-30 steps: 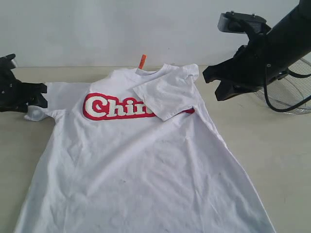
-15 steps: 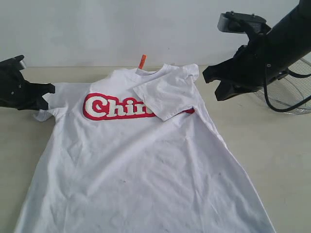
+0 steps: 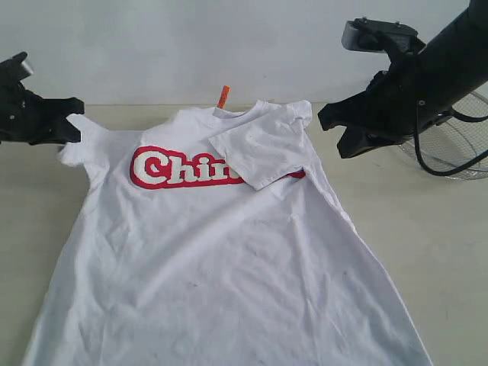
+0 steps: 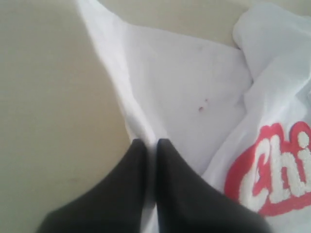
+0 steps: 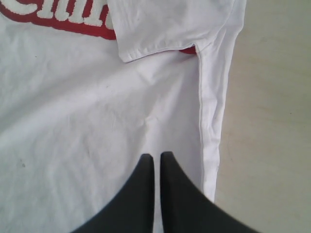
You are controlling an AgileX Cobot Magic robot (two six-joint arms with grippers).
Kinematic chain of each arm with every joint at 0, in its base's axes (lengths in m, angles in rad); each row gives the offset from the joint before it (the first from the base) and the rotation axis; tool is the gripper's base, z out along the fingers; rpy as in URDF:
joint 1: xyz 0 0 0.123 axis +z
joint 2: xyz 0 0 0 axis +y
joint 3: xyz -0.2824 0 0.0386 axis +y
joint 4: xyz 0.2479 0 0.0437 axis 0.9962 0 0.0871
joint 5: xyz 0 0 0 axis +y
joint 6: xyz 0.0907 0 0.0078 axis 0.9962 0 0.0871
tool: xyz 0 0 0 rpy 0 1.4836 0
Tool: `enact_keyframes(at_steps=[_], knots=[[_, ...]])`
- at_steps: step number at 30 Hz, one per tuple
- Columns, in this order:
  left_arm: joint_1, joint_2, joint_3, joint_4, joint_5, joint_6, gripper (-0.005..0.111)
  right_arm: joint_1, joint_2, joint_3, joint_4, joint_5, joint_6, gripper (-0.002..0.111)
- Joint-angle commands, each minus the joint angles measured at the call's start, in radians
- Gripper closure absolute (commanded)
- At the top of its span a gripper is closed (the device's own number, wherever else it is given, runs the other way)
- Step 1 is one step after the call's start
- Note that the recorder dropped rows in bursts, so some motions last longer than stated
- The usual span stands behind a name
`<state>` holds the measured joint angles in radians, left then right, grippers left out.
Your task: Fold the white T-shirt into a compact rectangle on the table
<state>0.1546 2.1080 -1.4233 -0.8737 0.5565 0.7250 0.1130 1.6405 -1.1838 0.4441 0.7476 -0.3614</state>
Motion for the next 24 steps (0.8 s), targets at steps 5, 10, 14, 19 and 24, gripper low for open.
enact_keyframes(at_steps=[5,10,14,19,24], knots=[[-0.077,-0.026,0.003,-0.028,0.04,0.009,0.102,-0.003,-0.012,0.003,0.013,-0.012,-0.015,0.108],[-0.158,-0.026,0.003,-0.035,-0.002,0.009,0.102,-0.003,-0.012,0.003,0.013,-0.011,-0.015,0.108],[-0.204,-0.025,0.003,-0.058,-0.023,0.009,0.102,-0.003,-0.012,0.003,0.013,-0.007,-0.015,0.108],[-0.236,-0.017,0.003,-0.08,-0.041,0.009,0.102,-0.003,-0.012,0.003,0.016,-0.003,-0.015,0.108],[-0.238,0.032,0.003,-0.107,-0.042,0.009,0.102,-0.003,-0.012,0.003,0.017,-0.003,-0.015,0.108]])
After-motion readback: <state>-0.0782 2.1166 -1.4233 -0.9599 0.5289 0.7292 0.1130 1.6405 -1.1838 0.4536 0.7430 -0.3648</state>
